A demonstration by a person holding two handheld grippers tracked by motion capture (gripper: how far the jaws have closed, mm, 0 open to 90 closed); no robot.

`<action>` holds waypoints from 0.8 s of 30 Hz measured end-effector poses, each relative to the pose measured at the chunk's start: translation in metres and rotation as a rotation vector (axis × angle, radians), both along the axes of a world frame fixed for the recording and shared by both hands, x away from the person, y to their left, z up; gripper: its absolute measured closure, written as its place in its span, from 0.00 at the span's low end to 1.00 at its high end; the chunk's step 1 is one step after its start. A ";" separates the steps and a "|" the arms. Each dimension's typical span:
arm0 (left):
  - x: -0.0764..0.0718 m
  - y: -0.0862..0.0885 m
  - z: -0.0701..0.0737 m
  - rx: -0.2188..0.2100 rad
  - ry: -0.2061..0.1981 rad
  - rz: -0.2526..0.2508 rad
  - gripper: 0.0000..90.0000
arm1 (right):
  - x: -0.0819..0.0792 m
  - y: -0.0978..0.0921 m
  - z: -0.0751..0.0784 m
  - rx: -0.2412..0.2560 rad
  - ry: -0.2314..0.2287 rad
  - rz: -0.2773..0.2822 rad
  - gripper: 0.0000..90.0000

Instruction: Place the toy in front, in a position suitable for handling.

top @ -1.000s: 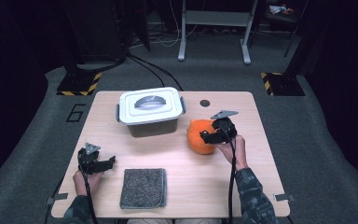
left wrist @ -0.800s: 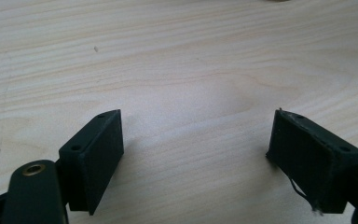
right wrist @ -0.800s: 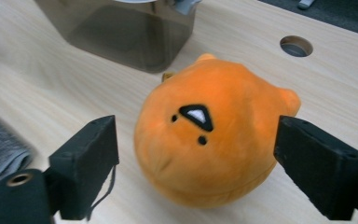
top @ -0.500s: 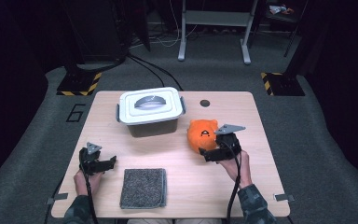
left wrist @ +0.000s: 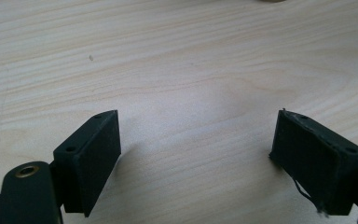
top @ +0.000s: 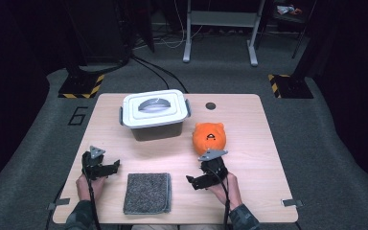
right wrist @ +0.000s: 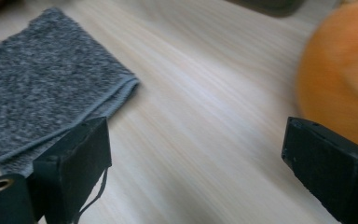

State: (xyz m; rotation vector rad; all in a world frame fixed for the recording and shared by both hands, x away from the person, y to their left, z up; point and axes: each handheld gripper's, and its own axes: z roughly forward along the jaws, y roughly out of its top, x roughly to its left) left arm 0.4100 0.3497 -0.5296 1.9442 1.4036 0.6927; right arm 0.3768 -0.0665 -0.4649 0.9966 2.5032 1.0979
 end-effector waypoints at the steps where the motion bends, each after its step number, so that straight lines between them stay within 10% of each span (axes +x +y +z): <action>1: 0.000 0.000 0.000 -0.001 0.000 0.000 0.17 | -0.001 0.005 -0.002 0.001 0.005 0.008 0.08; 24: 0.000 0.000 0.000 -0.001 0.000 0.000 0.17 | -0.008 0.112 -0.034 -0.107 0.028 0.333 0.03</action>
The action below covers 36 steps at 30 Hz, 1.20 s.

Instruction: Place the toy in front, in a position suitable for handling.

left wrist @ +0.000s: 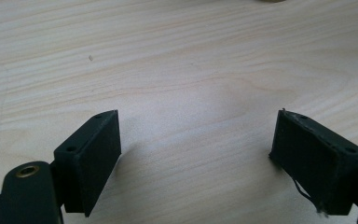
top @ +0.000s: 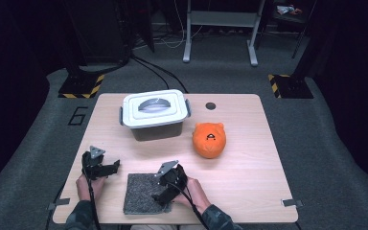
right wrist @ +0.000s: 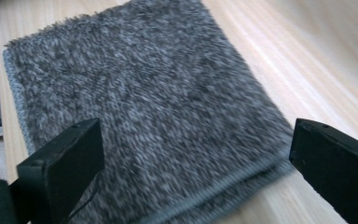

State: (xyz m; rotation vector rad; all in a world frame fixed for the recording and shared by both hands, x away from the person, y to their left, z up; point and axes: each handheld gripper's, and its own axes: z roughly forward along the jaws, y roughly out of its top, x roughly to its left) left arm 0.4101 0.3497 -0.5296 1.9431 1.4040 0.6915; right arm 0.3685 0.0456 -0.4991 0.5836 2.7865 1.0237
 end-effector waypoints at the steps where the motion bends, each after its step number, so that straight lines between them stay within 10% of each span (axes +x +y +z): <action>1: 0.000 0.000 0.000 0.000 0.000 0.000 0.17 | 0.000 0.002 -0.002 -0.008 0.004 0.008 0.03; 12: 0.000 0.000 0.000 -0.001 -0.002 0.001 0.17 | 0.002 0.004 -0.013 -0.051 -0.013 -0.014 0.25; 24: 0.000 -0.001 0.000 -0.008 -0.003 0.005 0.17 | -0.001 -0.006 -0.011 -0.009 -0.017 -0.028 0.78; 36: 0.000 0.000 0.000 -0.008 -0.004 0.005 0.17 | -0.004 -0.024 -0.003 0.053 -0.010 -0.079 0.85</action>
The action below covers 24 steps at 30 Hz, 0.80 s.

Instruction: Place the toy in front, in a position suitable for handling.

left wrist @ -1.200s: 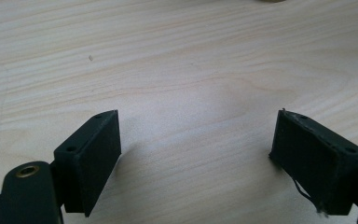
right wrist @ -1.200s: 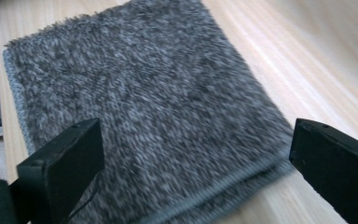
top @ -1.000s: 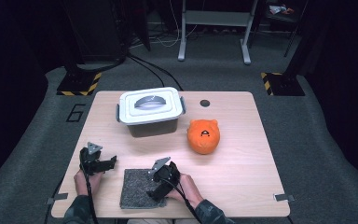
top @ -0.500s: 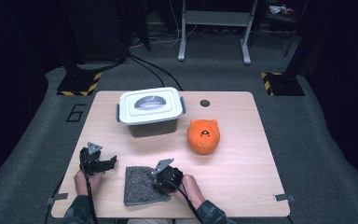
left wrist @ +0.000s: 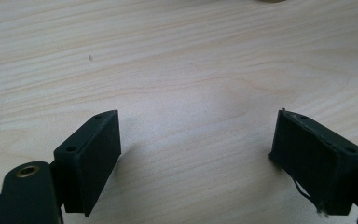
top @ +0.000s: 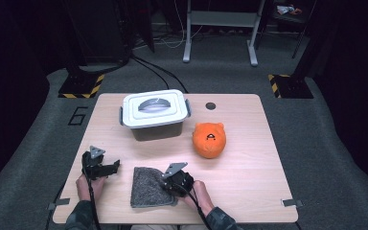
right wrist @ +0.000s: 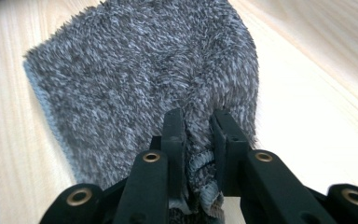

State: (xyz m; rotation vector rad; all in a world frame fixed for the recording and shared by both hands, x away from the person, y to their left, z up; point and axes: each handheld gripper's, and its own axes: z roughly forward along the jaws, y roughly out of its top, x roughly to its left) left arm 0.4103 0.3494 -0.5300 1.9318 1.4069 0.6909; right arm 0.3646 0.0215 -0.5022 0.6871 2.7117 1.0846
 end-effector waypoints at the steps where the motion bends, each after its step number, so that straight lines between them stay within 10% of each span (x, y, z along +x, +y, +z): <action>1: 0.000 0.000 0.000 0.000 0.000 0.000 0.17 | 0.000 0.000 0.000 0.000 0.000 0.000 0.85; 24: 0.000 0.000 0.000 0.000 0.000 0.001 0.17 | -0.016 -0.079 0.037 0.094 -0.001 -0.149 0.85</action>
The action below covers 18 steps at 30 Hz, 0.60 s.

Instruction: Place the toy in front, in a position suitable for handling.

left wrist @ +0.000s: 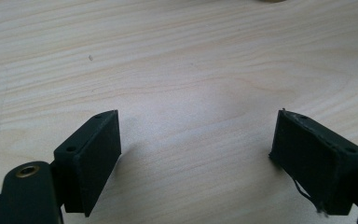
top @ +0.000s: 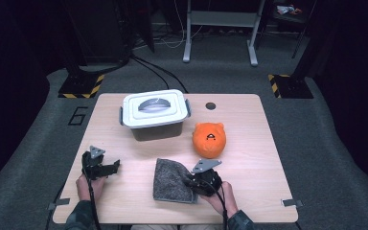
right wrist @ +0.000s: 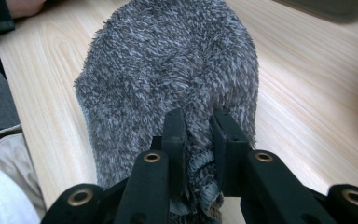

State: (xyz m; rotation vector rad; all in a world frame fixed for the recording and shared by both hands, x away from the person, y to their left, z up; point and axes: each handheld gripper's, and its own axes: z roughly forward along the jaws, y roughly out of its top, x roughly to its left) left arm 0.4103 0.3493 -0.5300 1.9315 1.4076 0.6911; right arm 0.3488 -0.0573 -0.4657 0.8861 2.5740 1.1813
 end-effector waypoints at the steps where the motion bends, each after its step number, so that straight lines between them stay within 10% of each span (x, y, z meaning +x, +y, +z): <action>1: 0.000 0.000 0.000 0.000 0.000 0.000 0.17 | -0.001 -0.004 0.001 0.008 -0.002 -0.010 0.85; 18: 0.000 0.000 0.000 0.000 0.000 0.001 0.17 | -0.019 -0.061 0.008 0.016 0.017 -0.121 0.85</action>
